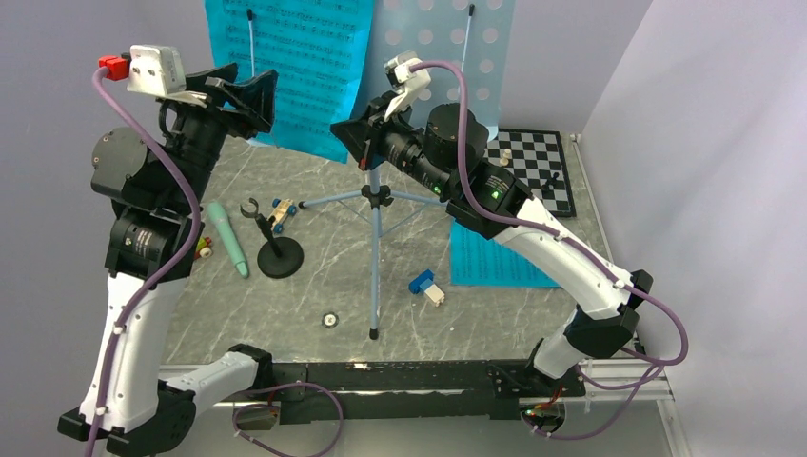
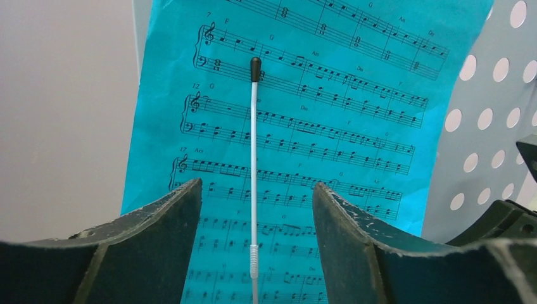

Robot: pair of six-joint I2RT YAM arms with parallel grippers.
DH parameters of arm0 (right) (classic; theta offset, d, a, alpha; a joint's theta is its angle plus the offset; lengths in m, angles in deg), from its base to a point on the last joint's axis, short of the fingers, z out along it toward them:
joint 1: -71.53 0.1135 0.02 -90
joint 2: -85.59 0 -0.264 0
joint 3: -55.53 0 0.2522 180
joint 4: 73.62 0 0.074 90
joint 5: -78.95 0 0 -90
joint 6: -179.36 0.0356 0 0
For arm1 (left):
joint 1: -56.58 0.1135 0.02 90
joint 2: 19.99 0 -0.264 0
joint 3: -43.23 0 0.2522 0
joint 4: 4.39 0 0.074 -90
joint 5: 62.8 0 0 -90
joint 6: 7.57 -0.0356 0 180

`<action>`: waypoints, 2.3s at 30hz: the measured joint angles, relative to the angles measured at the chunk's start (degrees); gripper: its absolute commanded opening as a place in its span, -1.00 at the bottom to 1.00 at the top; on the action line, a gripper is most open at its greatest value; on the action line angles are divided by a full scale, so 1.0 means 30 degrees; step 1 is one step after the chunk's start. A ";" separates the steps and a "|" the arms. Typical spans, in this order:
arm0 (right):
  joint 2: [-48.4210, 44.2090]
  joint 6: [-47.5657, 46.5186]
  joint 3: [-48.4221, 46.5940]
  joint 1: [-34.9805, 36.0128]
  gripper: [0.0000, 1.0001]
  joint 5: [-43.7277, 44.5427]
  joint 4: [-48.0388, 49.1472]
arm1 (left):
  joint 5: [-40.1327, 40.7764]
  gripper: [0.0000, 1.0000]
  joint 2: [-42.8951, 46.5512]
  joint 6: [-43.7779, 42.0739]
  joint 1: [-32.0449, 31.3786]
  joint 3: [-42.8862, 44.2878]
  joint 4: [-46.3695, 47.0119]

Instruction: Pack up the instrument practice props

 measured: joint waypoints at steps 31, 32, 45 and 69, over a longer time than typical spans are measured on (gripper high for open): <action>-0.0007 -0.0007 0.0160 -0.0036 -1.00 -0.0401 -0.0051 | -0.0109 -1.00 -0.0459 -0.0568 0.0015 -0.0146 0.1231; -0.0007 -0.0007 0.0160 -0.0036 -1.00 -0.0408 -0.0051 | -0.0109 -1.00 -0.0430 -0.0554 0.0015 -0.0168 0.1231; -0.0583 -0.0022 0.0233 -0.0036 -1.00 -0.0262 -0.0335 | -0.0211 -1.00 0.0357 -0.0270 0.0015 -0.0903 0.1727; -1.3340 -0.2273 0.6171 -0.0066 -1.00 -0.3228 -0.4750 | 0.0262 -0.71 0.1282 -0.0648 0.0015 -0.2783 0.3716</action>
